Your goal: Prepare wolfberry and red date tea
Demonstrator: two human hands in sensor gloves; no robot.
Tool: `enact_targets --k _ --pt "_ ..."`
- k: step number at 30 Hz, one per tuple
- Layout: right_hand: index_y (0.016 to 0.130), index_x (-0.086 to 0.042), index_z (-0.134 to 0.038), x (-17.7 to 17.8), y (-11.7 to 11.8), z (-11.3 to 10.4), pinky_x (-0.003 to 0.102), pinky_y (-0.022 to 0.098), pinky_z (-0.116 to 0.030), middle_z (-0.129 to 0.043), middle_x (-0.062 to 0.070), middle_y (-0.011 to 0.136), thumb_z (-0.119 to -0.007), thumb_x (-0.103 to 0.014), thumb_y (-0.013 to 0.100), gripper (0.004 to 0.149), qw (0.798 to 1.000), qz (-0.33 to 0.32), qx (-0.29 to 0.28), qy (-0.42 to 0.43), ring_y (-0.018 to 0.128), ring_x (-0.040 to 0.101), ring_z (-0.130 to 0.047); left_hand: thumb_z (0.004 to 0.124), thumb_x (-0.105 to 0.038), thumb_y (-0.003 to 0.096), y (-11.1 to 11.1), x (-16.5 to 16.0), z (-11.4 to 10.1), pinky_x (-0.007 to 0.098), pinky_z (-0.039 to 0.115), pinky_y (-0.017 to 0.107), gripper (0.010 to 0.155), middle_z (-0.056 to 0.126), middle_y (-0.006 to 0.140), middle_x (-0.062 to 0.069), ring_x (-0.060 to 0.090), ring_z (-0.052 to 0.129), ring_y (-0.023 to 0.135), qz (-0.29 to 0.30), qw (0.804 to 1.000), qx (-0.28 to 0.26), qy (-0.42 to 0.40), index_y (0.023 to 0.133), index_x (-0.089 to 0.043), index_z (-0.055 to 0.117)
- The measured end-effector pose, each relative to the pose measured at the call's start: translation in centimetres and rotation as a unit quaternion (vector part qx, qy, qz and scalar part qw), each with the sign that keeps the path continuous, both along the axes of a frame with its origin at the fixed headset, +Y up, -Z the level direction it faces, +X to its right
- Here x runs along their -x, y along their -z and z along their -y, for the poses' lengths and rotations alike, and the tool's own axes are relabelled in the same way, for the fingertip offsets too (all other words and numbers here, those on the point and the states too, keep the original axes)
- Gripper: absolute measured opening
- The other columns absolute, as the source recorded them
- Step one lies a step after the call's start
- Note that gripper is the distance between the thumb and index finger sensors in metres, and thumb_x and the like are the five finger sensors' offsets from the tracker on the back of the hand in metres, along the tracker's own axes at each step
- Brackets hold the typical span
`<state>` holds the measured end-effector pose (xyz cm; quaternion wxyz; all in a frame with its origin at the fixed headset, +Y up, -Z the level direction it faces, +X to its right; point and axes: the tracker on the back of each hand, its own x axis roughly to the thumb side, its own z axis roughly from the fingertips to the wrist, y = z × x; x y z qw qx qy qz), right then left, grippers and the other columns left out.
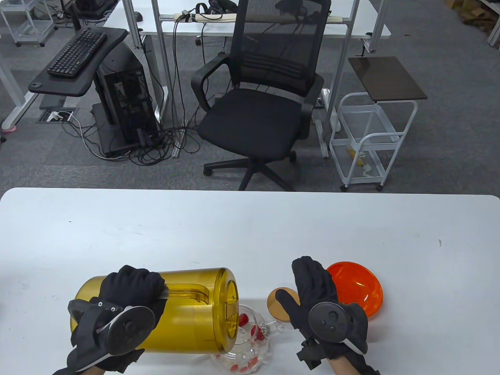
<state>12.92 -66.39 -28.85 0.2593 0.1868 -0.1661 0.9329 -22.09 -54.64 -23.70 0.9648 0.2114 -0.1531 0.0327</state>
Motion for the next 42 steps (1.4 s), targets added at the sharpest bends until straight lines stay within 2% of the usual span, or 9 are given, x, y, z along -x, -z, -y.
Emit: enact_targets --k 42 --pt "0.109 0.005 -0.044 0.20 0.07 0.12 0.072 0.070 -0.042 -0.047 0.037 0.108 -0.069 -0.045 0.056 0.077 1.000 -0.011 0.003 0.000 0.096 0.062 -0.053 0.084 -0.035 0.0487 -0.82 -0.76 -0.11 0.045 0.078 0.052 0.028 0.093 0.049 0.003 0.030 0.095 0.060 -0.014 1.000 -0.015 0.022 0.067 -0.014 0.089"
